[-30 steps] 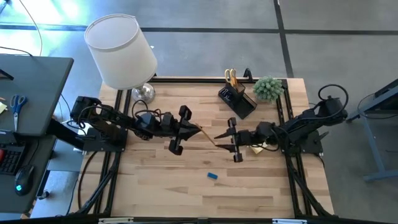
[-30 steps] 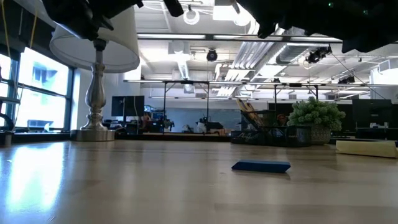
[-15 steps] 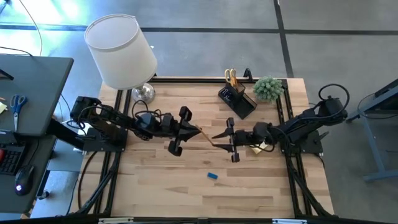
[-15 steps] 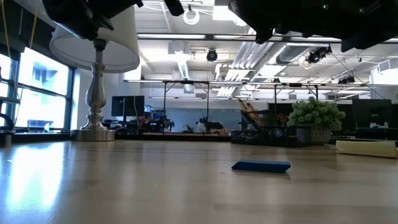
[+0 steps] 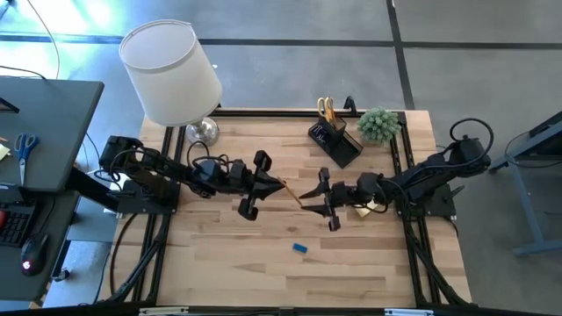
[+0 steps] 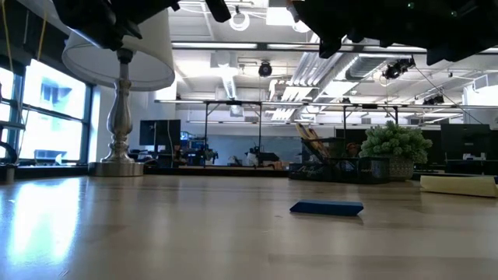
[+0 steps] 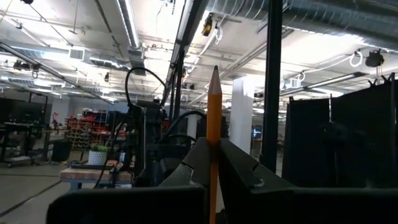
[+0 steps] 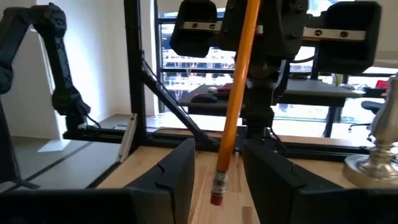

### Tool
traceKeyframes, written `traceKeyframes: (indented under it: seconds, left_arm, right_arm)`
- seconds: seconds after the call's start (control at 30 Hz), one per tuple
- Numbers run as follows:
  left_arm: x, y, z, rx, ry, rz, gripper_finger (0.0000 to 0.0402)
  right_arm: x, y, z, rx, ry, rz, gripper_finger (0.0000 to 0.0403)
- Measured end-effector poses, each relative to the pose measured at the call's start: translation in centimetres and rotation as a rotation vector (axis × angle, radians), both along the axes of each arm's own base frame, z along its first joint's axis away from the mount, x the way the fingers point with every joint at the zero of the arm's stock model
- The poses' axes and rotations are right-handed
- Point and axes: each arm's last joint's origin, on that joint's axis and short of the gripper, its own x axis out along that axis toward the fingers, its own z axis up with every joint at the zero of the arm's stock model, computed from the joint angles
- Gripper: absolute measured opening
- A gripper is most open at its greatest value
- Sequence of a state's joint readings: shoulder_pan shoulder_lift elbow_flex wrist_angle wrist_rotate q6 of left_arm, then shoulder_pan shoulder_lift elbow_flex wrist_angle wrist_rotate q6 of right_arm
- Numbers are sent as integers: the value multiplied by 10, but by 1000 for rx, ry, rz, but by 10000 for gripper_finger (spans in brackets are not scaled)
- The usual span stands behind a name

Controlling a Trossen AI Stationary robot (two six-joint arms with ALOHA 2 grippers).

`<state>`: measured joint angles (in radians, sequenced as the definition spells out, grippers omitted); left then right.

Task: Pick and place office supplies into organizer
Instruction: Put the orange pencil into the desk organizer

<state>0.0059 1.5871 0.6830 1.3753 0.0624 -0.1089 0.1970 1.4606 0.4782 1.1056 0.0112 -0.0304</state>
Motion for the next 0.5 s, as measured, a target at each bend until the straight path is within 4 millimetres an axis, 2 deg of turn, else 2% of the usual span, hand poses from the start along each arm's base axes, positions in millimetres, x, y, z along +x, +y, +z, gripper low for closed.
traceKeyframes:
  seconds: [0.5]
  left_arm:
    - [1,0,-1,0,16,0,1]
  right_arm:
    - [0,0,-5,22,54,4,129]
